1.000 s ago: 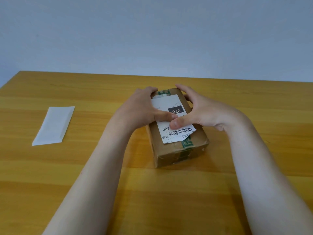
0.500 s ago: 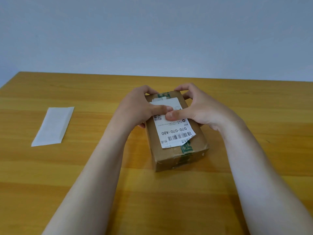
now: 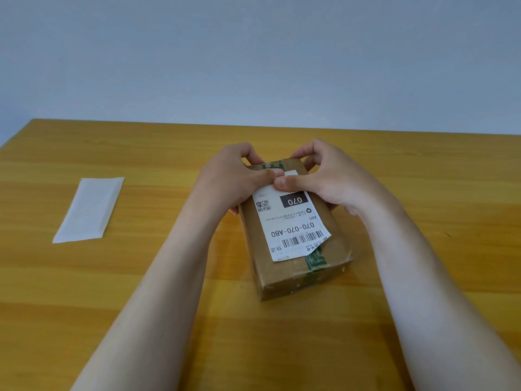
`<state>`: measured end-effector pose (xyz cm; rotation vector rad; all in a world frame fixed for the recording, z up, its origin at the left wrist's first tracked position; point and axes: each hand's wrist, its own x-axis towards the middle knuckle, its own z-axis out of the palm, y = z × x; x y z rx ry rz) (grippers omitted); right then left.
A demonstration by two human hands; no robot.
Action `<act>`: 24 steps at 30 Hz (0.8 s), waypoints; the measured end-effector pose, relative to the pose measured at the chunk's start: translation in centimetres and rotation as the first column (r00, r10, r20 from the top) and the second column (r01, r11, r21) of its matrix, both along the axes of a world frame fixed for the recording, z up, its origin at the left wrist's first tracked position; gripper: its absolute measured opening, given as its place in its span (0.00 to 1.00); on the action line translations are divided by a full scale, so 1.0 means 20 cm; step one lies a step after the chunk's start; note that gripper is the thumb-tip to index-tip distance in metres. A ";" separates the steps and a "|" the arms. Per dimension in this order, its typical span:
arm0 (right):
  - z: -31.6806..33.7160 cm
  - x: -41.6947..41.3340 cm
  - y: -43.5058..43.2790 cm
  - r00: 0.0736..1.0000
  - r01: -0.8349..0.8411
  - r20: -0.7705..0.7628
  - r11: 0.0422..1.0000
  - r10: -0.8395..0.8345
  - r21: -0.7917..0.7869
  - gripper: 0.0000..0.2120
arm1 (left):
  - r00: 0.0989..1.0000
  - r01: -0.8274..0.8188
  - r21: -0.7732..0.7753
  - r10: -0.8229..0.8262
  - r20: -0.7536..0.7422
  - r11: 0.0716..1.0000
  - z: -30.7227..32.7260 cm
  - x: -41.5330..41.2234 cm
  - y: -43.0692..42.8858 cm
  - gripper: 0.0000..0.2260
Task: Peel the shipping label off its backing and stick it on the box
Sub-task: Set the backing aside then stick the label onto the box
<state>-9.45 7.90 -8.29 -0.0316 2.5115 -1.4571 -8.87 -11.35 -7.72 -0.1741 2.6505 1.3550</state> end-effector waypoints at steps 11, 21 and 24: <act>0.00 -0.01 0.01 1.000 0.009 -0.020 1.000 -0.009 -0.005 0.23 | 1.000 -0.011 0.001 0.011 -0.016 1.000 0.00 0.00 0.01 0.14; 0.00 0.00 0.00 0.999 0.027 -0.041 0.999 -0.029 -0.046 0.17 | 0.999 -0.017 -0.017 0.016 -0.028 1.000 0.00 0.00 0.02 0.13; 0.01 0.00 0.00 0.999 0.036 -0.025 0.998 -0.037 -0.048 0.17 | 0.997 -0.055 -0.037 0.053 -0.058 0.998 -0.01 0.00 0.02 0.13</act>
